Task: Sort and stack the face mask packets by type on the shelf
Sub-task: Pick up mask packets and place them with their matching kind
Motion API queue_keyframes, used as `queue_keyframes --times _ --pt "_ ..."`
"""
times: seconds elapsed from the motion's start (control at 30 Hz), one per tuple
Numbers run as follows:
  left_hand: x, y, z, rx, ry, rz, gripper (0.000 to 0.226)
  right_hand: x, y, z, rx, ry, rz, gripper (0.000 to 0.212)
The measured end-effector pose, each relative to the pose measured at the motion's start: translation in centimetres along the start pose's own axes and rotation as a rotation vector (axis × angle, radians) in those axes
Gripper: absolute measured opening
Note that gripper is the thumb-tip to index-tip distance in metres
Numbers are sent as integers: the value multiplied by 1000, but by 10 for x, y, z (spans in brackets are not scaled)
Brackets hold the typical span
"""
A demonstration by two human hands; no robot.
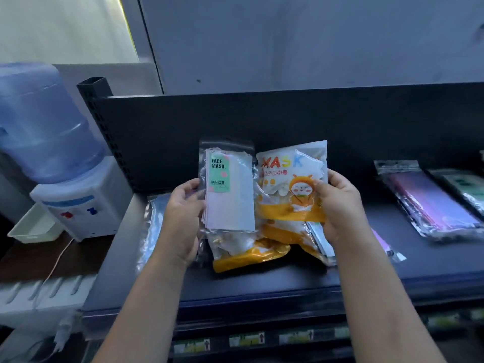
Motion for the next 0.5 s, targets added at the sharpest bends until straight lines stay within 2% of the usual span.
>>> queue_keyframes --times 0.2,0.5 --pt "-77 -16 -21 21 -124 92 47 65 -25 7 58 33 48 25" --pt "-202 -53 -59 81 -138 104 47 192 -68 34 55 73 63 26"
Point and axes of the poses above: each hand's wrist, its own z-axis towards the middle knuckle, its own x-axis out of the back of the hand, y = z × x, the point moved 5 cm from there along z, towards the middle knuckle, and after that the axes turned 8 degrees about -x, right-handed, at the moved point
